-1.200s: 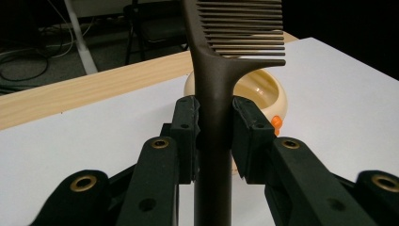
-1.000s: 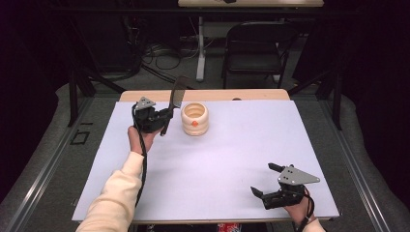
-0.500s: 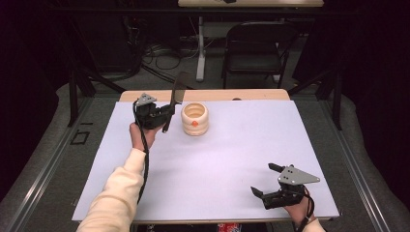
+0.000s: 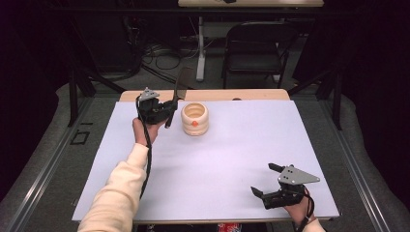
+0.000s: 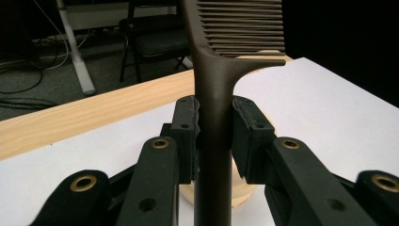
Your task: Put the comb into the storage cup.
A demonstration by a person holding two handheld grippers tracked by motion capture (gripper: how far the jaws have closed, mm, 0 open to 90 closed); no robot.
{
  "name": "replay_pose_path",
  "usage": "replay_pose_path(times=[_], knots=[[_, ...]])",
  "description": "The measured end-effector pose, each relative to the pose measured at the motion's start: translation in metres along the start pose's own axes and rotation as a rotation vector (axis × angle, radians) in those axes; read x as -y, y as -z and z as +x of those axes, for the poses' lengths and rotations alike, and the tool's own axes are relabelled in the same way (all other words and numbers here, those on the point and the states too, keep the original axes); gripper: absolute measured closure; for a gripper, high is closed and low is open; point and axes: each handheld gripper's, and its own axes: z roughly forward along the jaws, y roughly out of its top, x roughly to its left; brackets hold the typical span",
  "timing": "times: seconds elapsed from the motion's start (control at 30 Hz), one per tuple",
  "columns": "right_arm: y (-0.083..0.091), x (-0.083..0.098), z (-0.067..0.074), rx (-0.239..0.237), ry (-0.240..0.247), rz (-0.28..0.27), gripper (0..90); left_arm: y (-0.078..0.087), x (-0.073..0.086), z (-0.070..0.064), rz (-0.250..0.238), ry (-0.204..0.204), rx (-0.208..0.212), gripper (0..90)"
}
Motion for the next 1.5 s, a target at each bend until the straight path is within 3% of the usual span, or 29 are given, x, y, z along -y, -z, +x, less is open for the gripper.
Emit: replay_pose_path(times=[0.4, 0.83, 1.5], knots=[[0.000, 0.000, 0.000, 0.004, -0.003, 0.003, 0.0, -0.001, -0.003, -0.001, -0.011, -0.007, 0.003, 72.3], [0.000, 0.000, 0.000, 0.007, -0.003, 0.006, 0.0, -0.002, -0.016, -0.006, -0.054, -0.013, 0.000, 72.3], [0.000, 0.000, 0.000, 0.006, 0.000, 0.000, 0.0, -0.019, -0.029, -0.012, -0.076, -0.032, -0.003, 72.3]])
